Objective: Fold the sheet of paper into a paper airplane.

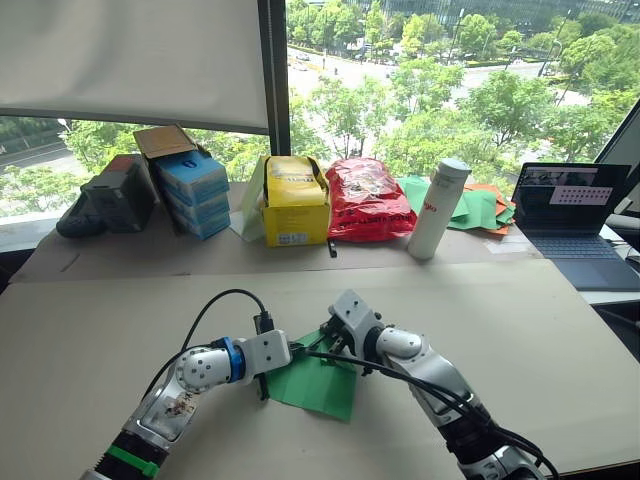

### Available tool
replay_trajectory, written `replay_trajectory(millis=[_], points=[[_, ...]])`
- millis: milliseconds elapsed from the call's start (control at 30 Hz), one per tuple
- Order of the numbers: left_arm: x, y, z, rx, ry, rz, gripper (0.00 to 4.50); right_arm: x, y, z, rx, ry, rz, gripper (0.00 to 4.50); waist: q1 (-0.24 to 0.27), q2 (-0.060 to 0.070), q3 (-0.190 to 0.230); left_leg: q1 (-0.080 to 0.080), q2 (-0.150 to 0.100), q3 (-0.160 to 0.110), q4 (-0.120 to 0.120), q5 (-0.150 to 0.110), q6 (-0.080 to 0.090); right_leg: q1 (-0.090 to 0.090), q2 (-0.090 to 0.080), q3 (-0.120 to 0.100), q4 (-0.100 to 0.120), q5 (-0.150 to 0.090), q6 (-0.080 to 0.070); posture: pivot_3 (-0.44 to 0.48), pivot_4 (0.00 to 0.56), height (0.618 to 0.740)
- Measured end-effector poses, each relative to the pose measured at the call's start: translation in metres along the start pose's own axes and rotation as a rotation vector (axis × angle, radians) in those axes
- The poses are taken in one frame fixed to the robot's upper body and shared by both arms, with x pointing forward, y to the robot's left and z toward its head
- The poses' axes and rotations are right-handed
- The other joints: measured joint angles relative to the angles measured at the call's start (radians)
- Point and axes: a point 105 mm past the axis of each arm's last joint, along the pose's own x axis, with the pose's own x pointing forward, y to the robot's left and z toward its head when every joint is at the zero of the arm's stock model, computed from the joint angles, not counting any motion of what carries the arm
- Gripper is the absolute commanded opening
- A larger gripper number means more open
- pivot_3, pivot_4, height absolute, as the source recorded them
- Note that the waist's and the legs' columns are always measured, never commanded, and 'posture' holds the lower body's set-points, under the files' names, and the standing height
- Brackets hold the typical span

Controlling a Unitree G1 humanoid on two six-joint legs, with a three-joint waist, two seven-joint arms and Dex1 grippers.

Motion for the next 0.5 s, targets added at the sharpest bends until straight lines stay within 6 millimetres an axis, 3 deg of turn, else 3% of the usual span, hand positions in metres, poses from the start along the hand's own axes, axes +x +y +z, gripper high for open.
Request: replay_trajectory(millis=[233,400,500], points=[[-0.011,0.006,0.002,-0.088,0.026,-0.027,2.76,0.000,0.002,0.000,-0.012,0.004,0.001,0.00,-0.003,0.000,-0.001,0.000,0.000,0.000,0.000,0.000,0.000,0.000,0.001,0.000,0.000,0.000,0.000,0.000,0.150,0.740],[-0.030,0.008,0.001,-0.212,0.061,-0.117,2.76,0.001,0.001,-0.001,-0.013,0.007,-0.002,0.00,-0.003,0.000,0.000,0.000,0.000,0.000,0.000,0.000,0.000,0.000,0.002,0.000,0.000,0.000,0.000,0.000,0.150,0.740],[-0.035,0.022,0.011,-0.332,0.015,-0.122,2.76,0.001,0.001,-0.002,-0.008,0.010,-0.005,0.00,-0.002,-0.001,0.000,0.000,0.000,0.000,0.001,0.000,0.000,0.000,0.003,0.000,0.000,0.000,0.000,0.000,0.150,0.740]])
